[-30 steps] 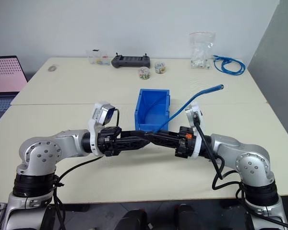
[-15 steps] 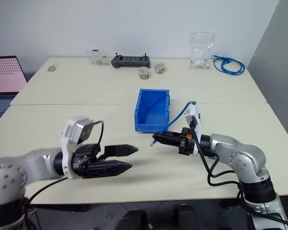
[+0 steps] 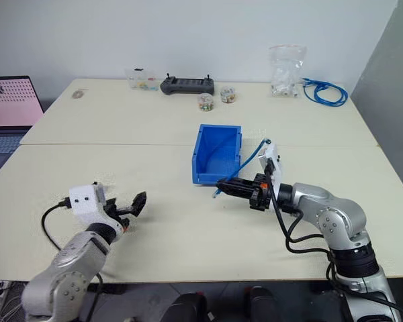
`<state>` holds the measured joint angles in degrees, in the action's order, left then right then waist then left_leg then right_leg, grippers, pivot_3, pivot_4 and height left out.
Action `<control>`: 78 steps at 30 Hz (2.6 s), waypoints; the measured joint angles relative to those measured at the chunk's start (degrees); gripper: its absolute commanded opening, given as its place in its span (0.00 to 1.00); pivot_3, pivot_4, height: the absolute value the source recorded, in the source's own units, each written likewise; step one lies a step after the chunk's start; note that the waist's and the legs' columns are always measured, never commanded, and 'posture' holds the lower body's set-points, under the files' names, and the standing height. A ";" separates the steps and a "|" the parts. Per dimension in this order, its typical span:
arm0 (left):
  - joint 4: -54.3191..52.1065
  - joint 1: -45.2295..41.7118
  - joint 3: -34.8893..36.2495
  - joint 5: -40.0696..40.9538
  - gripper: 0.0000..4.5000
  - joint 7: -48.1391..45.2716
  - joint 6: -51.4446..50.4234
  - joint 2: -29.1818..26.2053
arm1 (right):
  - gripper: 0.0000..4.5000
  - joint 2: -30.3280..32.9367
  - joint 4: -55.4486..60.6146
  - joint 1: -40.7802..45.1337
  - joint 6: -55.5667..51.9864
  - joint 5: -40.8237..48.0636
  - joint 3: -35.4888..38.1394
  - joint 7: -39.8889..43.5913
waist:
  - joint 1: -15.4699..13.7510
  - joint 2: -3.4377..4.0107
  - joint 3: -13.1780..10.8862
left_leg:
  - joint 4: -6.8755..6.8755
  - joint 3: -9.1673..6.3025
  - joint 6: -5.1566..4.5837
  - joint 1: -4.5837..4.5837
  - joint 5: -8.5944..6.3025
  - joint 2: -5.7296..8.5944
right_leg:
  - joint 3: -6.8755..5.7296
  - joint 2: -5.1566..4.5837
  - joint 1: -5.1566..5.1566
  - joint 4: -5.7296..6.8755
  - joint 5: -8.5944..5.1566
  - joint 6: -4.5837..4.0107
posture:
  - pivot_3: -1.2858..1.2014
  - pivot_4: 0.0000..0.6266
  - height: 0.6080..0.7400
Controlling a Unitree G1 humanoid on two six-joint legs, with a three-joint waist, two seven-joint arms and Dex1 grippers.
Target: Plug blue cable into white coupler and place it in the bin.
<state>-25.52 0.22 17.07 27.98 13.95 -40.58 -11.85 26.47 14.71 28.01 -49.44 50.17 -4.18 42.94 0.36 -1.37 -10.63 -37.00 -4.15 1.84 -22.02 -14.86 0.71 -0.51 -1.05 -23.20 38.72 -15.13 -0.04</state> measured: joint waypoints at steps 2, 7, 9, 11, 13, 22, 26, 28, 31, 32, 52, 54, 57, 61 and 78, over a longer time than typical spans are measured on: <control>1.67 -1.44 0.59 -2.90 1.00 3.88 1.27 2.15 | 0.01 -0.01 -0.11 0.51 0.00 -0.20 -0.07 0.55 | -0.17 -0.03 0.02 | 0.00 0.00 0.00 -0.01 0.00 0.01 | -0.01 0.00 0.00 -0.01 0.00 0.01 | 0.52 0.24 1.00; 5.42 -5.54 2.03 -8.37 1.00 10.88 3.40 7.50 | 0.01 -0.05 -1.24 0.84 -0.01 -1.42 -0.12 1.03 | -0.32 -0.04 0.02 | -0.01 -0.02 0.00 -0.05 0.00 0.07 | -0.04 -0.05 0.00 -0.01 0.19 -0.19 | 0.52 0.24 1.00; 7.48 -7.35 2.53 -9.66 1.00 12.77 3.72 8.73 | 0.01 -0.07 -1.40 0.94 -0.01 -1.73 -0.17 1.34 | -0.31 -0.04 0.02 | -0.01 -0.01 0.00 -0.05 0.00 0.08 | -0.04 -0.04 0.00 0.00 0.19 -0.17 | 0.52 0.24 1.00; 11.21 -10.80 3.37 -11.27 1.00 14.42 4.52 9.53 | 0.01 -0.18 -1.52 1.29 -0.01 -1.81 -0.22 1.96 | -0.29 -0.05 0.02 | -0.02 -0.02 0.00 -0.05 0.00 0.08 | -0.07 -0.04 0.00 0.00 0.18 -0.15 | 0.52 0.24 1.00; 13.62 -13.30 3.58 -12.48 1.00 15.49 5.45 9.70 | 0.01 -0.21 -1.53 1.75 -0.01 -1.84 -0.21 2.07 | -0.22 -0.06 0.02 | -0.01 0.00 0.00 -0.05 0.00 0.08 | -0.06 -0.04 0.00 0.00 0.19 -0.16 | 0.52 0.24 1.00; 26.58 -23.69 5.82 -15.85 1.00 17.97 10.46 8.96 | 0.01 -0.05 -1.52 1.80 -0.55 -1.87 -0.23 2.11 | -0.22 -0.08 0.02 | -0.02 -0.05 0.01 -0.08 0.01 0.12 | -0.09 -0.05 0.00 0.01 0.23 -0.12 | 0.52 0.24 1.00; 31.09 -26.49 6.45 -17.12 1.00 18.62 12.67 8.15 | 0.01 0.12 -1.51 1.79 -1.00 -1.87 -0.21 2.09 | -0.23 -0.09 0.02 | -0.02 -0.05 0.02 -0.07 0.01 0.14 | -0.08 -0.07 0.00 0.02 0.23 -0.12 | 0.52 0.24 1.00; 32.66 -27.30 7.00 -17.57 1.00 19.12 13.36 7.83 | 0.01 0.23 -1.45 1.77 -1.11 -1.87 -0.21 2.09 | -0.22 -0.09 0.02 | -0.02 -0.05 0.02 -0.07 0.01 0.14 | -0.09 -0.08 0.00 0.02 0.23 -0.11 | 0.52 0.24 1.00; 33.22 -27.34 7.24 -17.91 1.00 19.14 13.81 7.63 | 0.01 0.48 -1.40 1.66 -1.27 -1.87 -0.21 2.09 | -0.24 -0.09 0.02 | -0.02 -0.06 0.03 -0.07 0.02 0.14 | -0.09 -0.08 0.00 0.02 0.24 -0.12 | 0.52 0.24 1.00; 33.23 -27.34 7.28 -17.95 1.00 19.14 13.90 7.63 | 0.01 0.52 -1.38 1.64 -1.31 -1.87 -0.21 2.10 | -0.24 -0.09 0.02 | -0.02 -0.06 0.03 -0.07 0.02 0.14 | -0.09 -0.08 0.00 0.02 0.24 -0.11 | 0.52 0.24 1.00; 33.07 -27.03 7.42 -19.05 0.21 19.22 14.74 9.06 | 0.01 1.83 -1.34 1.62 -1.62 -1.87 -0.21 3.00 | -0.24 -0.09 0.02 | -0.02 -0.06 0.04 -0.07 0.02 0.15 | -0.09 -0.09 0.00 0.02 0.25 -0.10 | 0.52 0.24 1.00; 32.87 -26.91 7.40 -19.12 0.21 19.07 14.52 9.02 | 0.01 1.82 -1.34 1.62 -1.62 -1.87 -0.21 3.02 | -0.24 -0.09 0.02 | -0.02 -0.05 0.04 -0.07 0.02 0.15 | -0.09 -0.09 0.00 0.02 0.25 -0.09 | 0.52 0.24 1.00; 30.84 -24.96 6.48 -19.16 0.21 16.89 13.33 8.43 | 0.01 1.81 -1.34 1.62 -1.61 -1.90 -0.20 2.98 | -0.17 -0.09 0.02 | -0.01 -0.03 0.04 -0.05 0.02 0.14 | -0.06 -0.09 0.00 0.04 0.25 -0.10 | 0.52 0.24 1.00; 23.92 -18.26 2.73 -18.86 0.21 9.38 9.67 5.53 | 0.01 1.65 -0.94 1.16 -1.50 -1.94 0.03 2.18 | -0.05 -0.08 0.02 | 0.00 -0.03 0.06 -0.04 0.02 0.14 | -0.05 -0.09 0.00 0.03 0.25 -0.10 | 0.52 0.24 1.00; 14.74 -25.94 -37.23 -9.29 0.21 -71.21 8.87 -30.36 | 0.01 3.37 12.10 -11.87 -0.42 -4.00 3.90 -5.44 | 0.63 -0.01 -0.01 | 0.07 -0.03 0.10 -0.06 0.06 0.18 | -0.01 -0.09 -0.02 -0.08 0.01 0.19 | 0.52 0.24 1.00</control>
<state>-10.78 -25.73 -20.16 18.70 -57.26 -31.71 -42.22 29.84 26.81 16.14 -49.86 46.16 -0.28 37.50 0.99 -1.37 -10.65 -36.93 -4.18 1.95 -22.08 -14.80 0.89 -0.52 -1.14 -23.23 38.64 -15.12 0.15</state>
